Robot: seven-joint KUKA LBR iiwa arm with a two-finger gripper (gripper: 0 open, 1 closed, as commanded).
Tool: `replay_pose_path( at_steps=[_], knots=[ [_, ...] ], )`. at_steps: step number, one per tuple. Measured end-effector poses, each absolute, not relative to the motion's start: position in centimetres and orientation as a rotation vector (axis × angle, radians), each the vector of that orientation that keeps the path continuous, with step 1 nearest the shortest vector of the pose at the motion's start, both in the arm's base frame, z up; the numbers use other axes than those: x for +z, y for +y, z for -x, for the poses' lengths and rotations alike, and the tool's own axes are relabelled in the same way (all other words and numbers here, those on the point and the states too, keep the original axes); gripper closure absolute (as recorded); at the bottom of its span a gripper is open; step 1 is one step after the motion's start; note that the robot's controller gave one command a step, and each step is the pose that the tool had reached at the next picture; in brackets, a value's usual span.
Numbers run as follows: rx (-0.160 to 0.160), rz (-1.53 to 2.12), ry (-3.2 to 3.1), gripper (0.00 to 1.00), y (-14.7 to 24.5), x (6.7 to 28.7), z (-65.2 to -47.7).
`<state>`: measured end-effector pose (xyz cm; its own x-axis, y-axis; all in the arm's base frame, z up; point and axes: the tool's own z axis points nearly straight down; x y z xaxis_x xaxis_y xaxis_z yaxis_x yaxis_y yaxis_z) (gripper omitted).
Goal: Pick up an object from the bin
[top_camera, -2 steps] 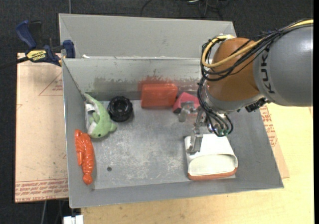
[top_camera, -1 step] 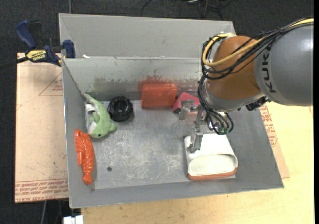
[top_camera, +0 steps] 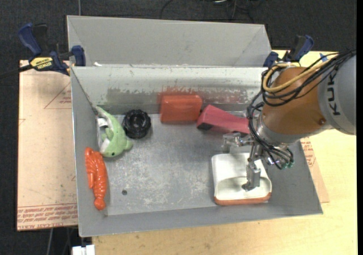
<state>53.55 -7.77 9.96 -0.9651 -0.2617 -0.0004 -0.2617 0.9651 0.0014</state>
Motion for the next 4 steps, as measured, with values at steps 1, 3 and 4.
replay_pose_path(
  at_steps=[1,3,4],
  knots=[
    [0.002,0.289,3.121,1.00,-5.4,9.3,-55.2],
    [0.000,0.378,3.105,1.00,-5.8,18.9,-51.3],
    [0.005,0.319,3.110,1.00,-2.4,21.8,-56.5]
  ],
)
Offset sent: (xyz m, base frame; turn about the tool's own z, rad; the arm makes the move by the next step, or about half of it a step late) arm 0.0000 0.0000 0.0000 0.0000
